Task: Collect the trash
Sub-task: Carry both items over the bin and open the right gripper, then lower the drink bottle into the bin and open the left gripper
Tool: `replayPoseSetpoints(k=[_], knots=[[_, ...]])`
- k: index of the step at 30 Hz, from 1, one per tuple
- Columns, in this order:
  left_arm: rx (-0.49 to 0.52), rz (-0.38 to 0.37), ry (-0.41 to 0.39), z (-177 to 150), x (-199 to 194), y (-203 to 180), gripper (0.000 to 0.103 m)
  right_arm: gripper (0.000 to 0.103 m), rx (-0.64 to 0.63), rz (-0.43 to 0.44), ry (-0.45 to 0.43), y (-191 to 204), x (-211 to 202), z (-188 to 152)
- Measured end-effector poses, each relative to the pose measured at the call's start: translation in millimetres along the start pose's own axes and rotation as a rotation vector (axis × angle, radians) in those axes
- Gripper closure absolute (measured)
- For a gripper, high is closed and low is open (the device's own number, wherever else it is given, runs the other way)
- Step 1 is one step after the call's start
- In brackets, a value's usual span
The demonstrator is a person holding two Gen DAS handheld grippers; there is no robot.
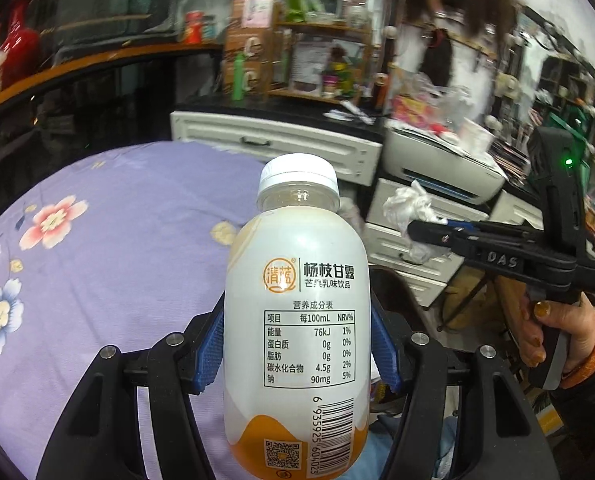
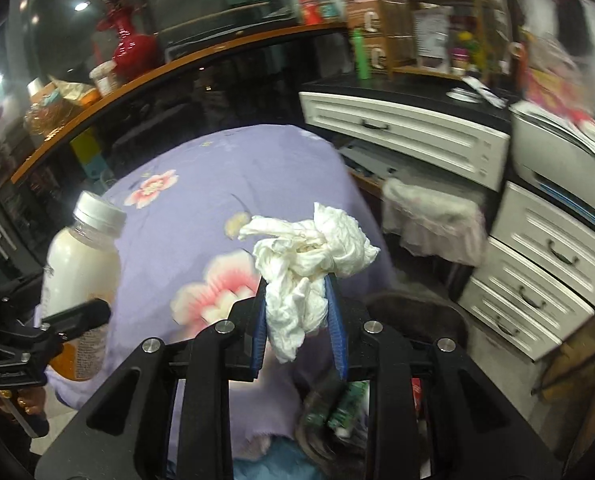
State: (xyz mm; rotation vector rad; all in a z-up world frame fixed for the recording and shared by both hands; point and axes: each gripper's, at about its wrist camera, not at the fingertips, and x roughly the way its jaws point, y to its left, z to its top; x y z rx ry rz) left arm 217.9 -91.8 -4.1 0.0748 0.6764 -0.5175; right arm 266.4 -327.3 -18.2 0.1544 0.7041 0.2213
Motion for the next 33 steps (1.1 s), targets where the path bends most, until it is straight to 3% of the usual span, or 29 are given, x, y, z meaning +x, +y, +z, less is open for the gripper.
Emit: replayPoseSetpoints(k=[4, 11, 19, 27, 33], knots=[[0.010, -0.054, 0.011, -8, 10, -31, 0.042, 0.076, 0.037, -0.031, 0.018, -24, -9, -31], [0.048, -0.074, 0.019, -18, 26, -69, 0.042, 0.076, 0.075, -0.096, 0.061, -50, -3, -74], [0.045, -0.073, 0.050, -30, 44, -85, 0.042, 0.075, 0.099, -0.140, 0.137, -69, 36, -105], [0.068, -0.073, 0.095, -48, 66, -101, 0.042, 0.040, 0.144, -0.188, 0.218, -86, 83, -129], [0.061, -0.073, 0.118, -54, 75, -101, 0.042, 0.040, 0.167, -0.207, 0.181, -92, 68, -131]])
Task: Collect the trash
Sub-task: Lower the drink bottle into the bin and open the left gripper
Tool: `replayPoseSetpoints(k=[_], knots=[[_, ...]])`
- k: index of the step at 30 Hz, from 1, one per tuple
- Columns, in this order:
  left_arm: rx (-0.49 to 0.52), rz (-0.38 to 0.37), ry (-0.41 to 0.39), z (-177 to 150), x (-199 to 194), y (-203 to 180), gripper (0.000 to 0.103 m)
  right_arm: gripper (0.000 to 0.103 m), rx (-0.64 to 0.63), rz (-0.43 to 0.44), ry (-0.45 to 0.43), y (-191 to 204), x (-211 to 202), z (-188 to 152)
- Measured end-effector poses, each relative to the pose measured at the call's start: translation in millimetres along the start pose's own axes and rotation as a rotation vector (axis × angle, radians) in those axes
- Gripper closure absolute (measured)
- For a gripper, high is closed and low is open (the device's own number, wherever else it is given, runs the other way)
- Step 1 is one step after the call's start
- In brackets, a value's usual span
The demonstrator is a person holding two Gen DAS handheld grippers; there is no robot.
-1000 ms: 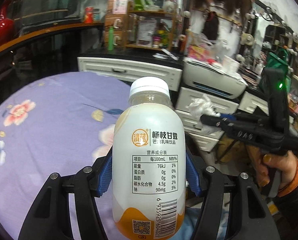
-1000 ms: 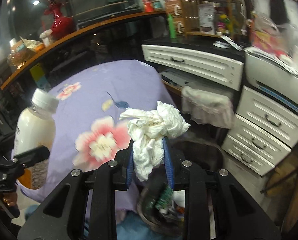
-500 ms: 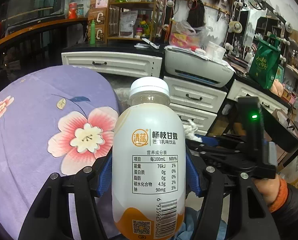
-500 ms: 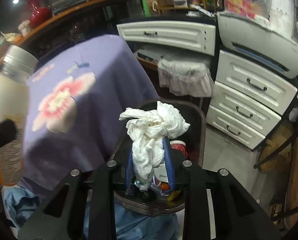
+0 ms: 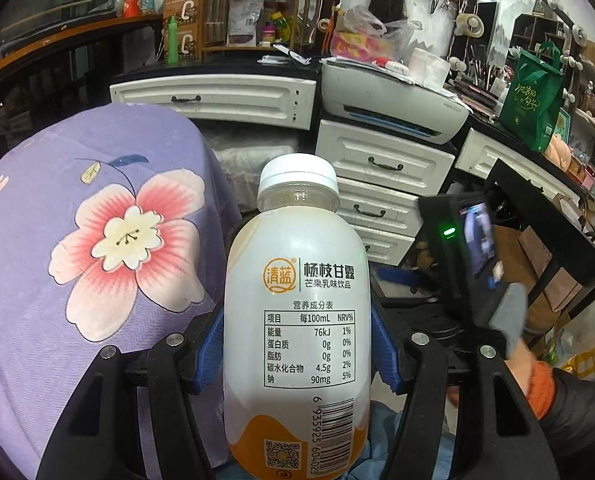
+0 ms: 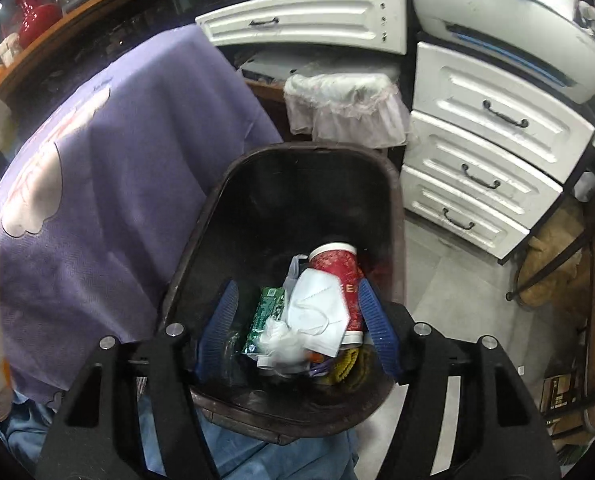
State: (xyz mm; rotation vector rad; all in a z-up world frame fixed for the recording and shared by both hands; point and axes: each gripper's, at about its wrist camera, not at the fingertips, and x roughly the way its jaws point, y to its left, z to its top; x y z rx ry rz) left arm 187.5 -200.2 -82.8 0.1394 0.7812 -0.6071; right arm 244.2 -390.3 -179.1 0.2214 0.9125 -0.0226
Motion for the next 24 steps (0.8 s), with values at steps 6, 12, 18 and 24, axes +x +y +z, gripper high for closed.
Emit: replayPoseSetpoints(k=[6, 12, 18, 24], knots=[[0.022, 0.000, 0.025, 1, 19, -7, 0.042, 0.030, 0.000, -0.026, -0.115, -11, -49, 11], [0.057, 0.015, 0.062, 1, 45, -14, 0.042, 0.029, 0.010, -0.045, -0.198, -21, -89, 16], [0.079, 0.028, 0.107, 1, 68, -14, 0.042, 0.028, 0.033, -0.055, -0.228, -31, -108, 16], [0.100, 0.038, 0.162, -2, 95, -18, 0.042, 0.028, 0.055, -0.064, -0.234, -40, -116, 11]])
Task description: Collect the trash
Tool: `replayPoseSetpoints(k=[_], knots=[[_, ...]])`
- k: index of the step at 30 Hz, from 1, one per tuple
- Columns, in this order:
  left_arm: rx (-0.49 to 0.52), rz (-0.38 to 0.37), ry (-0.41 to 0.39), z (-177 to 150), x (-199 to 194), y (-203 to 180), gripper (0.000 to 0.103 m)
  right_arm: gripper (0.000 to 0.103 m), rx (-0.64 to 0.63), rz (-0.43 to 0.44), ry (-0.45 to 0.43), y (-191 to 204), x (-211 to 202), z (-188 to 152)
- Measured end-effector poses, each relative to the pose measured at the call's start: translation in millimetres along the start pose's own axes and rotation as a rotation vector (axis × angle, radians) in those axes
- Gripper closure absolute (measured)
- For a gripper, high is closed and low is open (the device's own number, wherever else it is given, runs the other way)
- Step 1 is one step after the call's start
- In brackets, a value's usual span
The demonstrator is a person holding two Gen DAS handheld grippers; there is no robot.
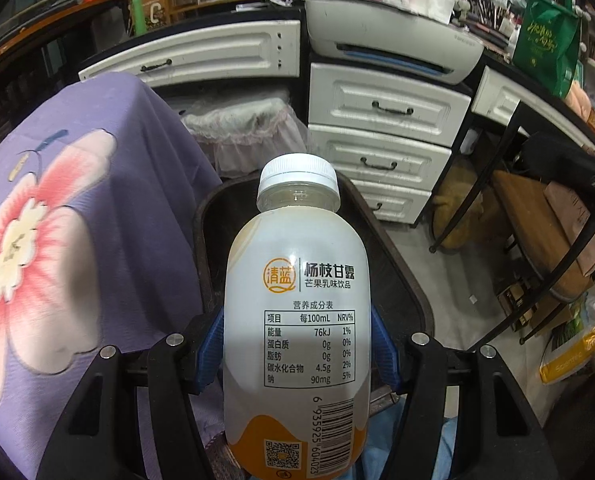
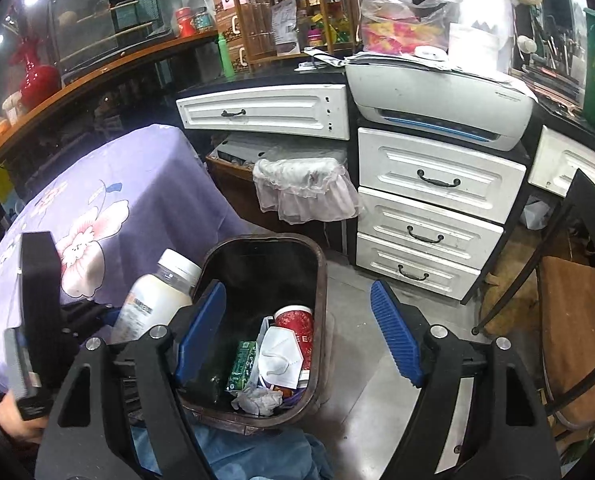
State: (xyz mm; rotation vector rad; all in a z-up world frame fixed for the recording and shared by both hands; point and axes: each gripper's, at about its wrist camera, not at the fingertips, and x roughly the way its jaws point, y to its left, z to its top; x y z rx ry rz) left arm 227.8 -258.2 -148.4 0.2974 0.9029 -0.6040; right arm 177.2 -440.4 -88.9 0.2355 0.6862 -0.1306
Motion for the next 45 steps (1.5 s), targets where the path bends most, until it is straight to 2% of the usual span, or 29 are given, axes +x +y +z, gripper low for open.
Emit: replayPoseSetpoints(k=[5, 9, 12, 17, 19, 23, 25, 28, 30, 35, 41, 45], knots=[[0.003, 0.002, 0.021, 3, 12, -4, 0.040, 0.028, 0.003, -0.007, 0.003, -1, -2, -2], [-0.004, -0.006, -0.001, 5, 9, -5, 0.027, 0.028, 0.011, -0.011, 0.004, -3, -5, -4], [0.006, -0.001, -0.030, 6, 0, -8, 0.024, 0.028, 0.019, -0.014, -0.007, -2, -13, -3], [0.038, 0.001, -0.140, 0, -46, -7, 0.022, 0.027, 0.021, -0.002, -0.051, 10, -38, -3], [0.048, 0.017, -0.200, -6, -72, -4, 0.019, 0.016, 0.026, 0.004, -0.077, 19, -51, -4], [0.034, 0.071, -0.338, -25, -137, 10, 0.011, 0.014, 0.014, 0.023, -0.136, 42, -80, -8], [-0.001, 0.112, -0.409, -39, -170, 22, 0.007, 0.006, 0.006, 0.028, -0.175, 58, -97, -13], [-0.053, 0.166, -0.489, -61, -208, 35, 0.006, 0.006, -0.029, 0.069, -0.240, 88, -123, -24], [-0.086, 0.234, -0.527, -78, -232, 44, 0.006, 0.006, -0.065, 0.079, -0.266, 107, -135, -32], [-0.181, 0.336, -0.553, -115, -269, 62, 0.006, 0.006, -0.122, 0.119, -0.317, 148, -163, -52], [-0.236, 0.392, -0.561, -150, -298, 72, 0.006, 0.006, -0.171, 0.106, -0.405, 172, -191, -71], [-0.284, 0.430, -0.603, -166, -314, 73, 0.006, 0.006, -0.208, 0.122, -0.448, 182, -211, -87]])
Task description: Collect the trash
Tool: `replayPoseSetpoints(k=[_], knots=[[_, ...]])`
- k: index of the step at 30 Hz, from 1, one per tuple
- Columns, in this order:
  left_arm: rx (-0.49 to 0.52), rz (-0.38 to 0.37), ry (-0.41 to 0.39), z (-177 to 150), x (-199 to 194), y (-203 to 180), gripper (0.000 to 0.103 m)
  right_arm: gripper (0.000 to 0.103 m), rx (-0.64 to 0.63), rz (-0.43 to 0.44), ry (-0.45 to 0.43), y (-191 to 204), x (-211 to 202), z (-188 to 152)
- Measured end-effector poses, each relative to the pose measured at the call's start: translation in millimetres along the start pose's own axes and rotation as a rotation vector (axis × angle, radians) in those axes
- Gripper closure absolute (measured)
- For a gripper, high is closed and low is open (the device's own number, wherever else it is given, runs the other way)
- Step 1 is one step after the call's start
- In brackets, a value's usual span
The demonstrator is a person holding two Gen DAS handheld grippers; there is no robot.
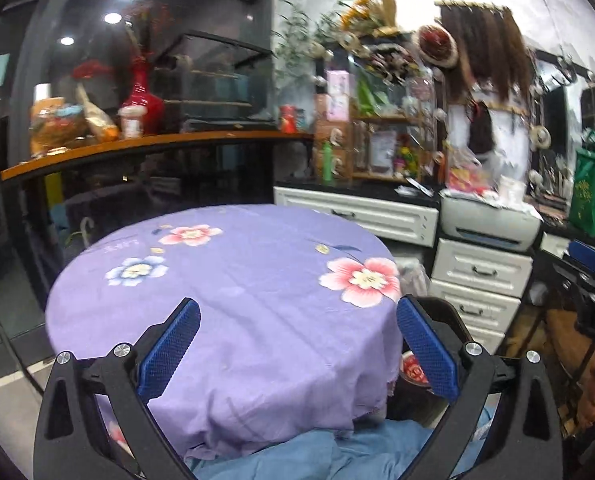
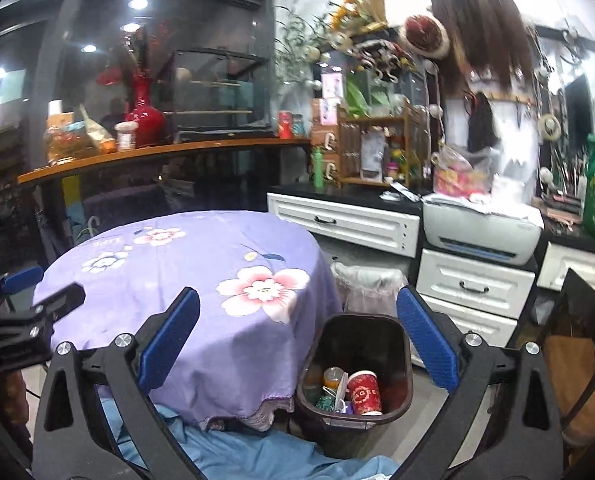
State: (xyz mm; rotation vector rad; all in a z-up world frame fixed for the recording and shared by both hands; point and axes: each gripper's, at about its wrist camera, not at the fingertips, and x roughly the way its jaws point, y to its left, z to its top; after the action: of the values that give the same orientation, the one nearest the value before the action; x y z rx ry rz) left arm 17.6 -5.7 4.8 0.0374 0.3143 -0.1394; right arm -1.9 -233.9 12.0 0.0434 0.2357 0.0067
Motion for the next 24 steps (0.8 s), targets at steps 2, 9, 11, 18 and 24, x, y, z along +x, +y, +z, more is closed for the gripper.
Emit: replayPoseSetpoints(k=[2, 9, 11, 18, 24], knots=[[0.002, 0.022, -0.021, -3, -10, 3, 0.006, 0.006, -0.015, 0.001, -0.014, 6, -11, -3], [-0.026, 0.055, -0.060, -9, -32, 12, 0.006, 0.006, -0.065, -0.044, -0.104, 21, -41, -11], [-0.032, 0.051, -0.064, -9, -34, 15, 0.006, 0.006, -0.070, -0.027, -0.111, 24, -47, -13], [-0.003, 0.059, -0.082, -10, -34, 13, 0.006, 0.006, -0.046, -0.003, -0.098, 23, -48, -19], [0.009, 0.060, -0.084, -13, -36, 13, 0.006, 0.006, -0.016, -0.003, -0.090, 16, -47, -19]])
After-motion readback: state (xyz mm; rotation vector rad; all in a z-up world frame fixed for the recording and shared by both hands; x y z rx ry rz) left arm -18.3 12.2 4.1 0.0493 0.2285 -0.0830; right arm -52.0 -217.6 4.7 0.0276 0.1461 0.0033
